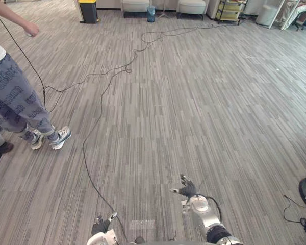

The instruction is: Pick up cushions and gather them together orderly.

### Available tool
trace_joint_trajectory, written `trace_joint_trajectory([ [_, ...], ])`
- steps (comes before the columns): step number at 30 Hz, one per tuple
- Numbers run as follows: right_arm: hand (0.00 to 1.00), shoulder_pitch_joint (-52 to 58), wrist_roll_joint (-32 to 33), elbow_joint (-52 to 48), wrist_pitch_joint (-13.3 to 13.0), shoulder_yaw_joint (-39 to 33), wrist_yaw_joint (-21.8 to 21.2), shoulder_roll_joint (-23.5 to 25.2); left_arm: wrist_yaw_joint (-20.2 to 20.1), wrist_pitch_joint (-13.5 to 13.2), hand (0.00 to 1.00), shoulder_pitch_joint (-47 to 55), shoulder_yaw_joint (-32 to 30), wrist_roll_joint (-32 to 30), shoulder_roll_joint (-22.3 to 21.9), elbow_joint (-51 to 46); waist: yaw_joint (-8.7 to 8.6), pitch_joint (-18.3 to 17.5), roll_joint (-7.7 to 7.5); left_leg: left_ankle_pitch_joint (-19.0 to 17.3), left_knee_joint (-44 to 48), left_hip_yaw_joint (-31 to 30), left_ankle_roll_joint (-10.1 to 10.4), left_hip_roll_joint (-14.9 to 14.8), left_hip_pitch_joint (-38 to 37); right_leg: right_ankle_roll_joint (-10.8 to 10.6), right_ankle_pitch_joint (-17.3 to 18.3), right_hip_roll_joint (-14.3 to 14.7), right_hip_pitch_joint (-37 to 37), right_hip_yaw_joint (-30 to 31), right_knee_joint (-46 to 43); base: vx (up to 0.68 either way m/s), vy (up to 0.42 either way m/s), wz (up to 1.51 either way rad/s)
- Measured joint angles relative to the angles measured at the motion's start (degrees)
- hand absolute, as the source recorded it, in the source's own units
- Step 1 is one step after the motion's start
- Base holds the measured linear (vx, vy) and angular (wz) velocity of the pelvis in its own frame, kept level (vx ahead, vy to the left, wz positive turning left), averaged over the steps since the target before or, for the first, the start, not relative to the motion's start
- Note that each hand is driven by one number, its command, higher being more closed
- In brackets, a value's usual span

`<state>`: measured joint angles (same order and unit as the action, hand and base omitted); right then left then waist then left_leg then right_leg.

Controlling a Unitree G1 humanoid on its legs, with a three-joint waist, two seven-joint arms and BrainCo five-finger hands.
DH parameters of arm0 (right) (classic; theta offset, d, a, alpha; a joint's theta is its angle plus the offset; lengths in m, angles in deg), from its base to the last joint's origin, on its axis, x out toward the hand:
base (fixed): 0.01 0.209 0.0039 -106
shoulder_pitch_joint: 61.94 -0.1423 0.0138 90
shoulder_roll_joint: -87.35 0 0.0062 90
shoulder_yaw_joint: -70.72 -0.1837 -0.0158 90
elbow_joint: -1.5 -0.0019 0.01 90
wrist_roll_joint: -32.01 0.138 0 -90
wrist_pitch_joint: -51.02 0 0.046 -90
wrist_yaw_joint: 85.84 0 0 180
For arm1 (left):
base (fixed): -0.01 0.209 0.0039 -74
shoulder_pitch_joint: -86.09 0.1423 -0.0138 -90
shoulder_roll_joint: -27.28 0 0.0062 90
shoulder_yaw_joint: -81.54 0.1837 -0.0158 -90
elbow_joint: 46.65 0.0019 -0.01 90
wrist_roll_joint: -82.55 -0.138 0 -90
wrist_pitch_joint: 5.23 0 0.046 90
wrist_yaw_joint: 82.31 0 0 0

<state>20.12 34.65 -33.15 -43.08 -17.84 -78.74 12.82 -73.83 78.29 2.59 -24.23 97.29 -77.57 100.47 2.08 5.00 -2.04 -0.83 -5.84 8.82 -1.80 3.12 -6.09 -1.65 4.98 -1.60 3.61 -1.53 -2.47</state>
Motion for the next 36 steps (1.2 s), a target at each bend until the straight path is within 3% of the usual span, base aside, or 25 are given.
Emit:
trace_joint_trajectory([
  [7,0.00,2.4,2.5,2.0,0.6,-9.7,0.1,-1.1,-1.4,0.2,0.00,-0.5,-1.0,0.0,-0.2,0.8,-0.09,0.9,0.32,1.1,-0.5,-5.2,-0.7,1.3,2.0,-0.7,0.5,-1.6,0.1,-5.5,0.3,-0.04,-0.003,0.39],
  [10,0.00,5.5,7.5,3.1,0.6,-14.4,0.4,-0.7,-1.5,0.6,0.00,-0.4,-1.0,0.1,-0.2,0.8,0.30,1.0,0.30,1.3,-0.5,-7.9,-0.6,2.1,2.8,-1.1,1.0,-2.2,0.6,-8.0,0.7,0.01,0.009,0.48],
  [15,0.00,7.6,9.8,3.3,0.6,-19.5,0.5,0.7,-2.5,0.8,0.00,-0.3,-1.0,-2.3,-0.2,0.9,0.27,1.0,0.26,1.9,-0.5,-9.6,-1.5,3.0,3.1,-1.6,1.3,-2.9,1.2,-10.2,1.1,0.06,0.015,0.23],
  [22,0.00,7.8,15.6,3.3,0.0,-23.7,0.4,1.6,-2.6,1.3,0.00,-0.7,-0.6,-4.5,-0.3,1.1,0.12,1.0,0.24,1.9,-0.5,-10.7,-1.5,3.9,3.0,-1.7,1.4,-3.6,2.2,-11.6,1.9,0.04,0.011,0.12],
  [36,0.00,9.3,17.6,3.1,-0.1,-24.5,0.3,3.2,-2.5,1.8,0.00,-0.7,0.0,-4.3,-0.3,0.8,0.24,1.3,0.55,0.3,-0.5,-10.3,-1.4,3.8,4.1,-2.1,2.5,-3.7,1.4,-12.0,1.6,-0.01,-0.016,-0.01],
])
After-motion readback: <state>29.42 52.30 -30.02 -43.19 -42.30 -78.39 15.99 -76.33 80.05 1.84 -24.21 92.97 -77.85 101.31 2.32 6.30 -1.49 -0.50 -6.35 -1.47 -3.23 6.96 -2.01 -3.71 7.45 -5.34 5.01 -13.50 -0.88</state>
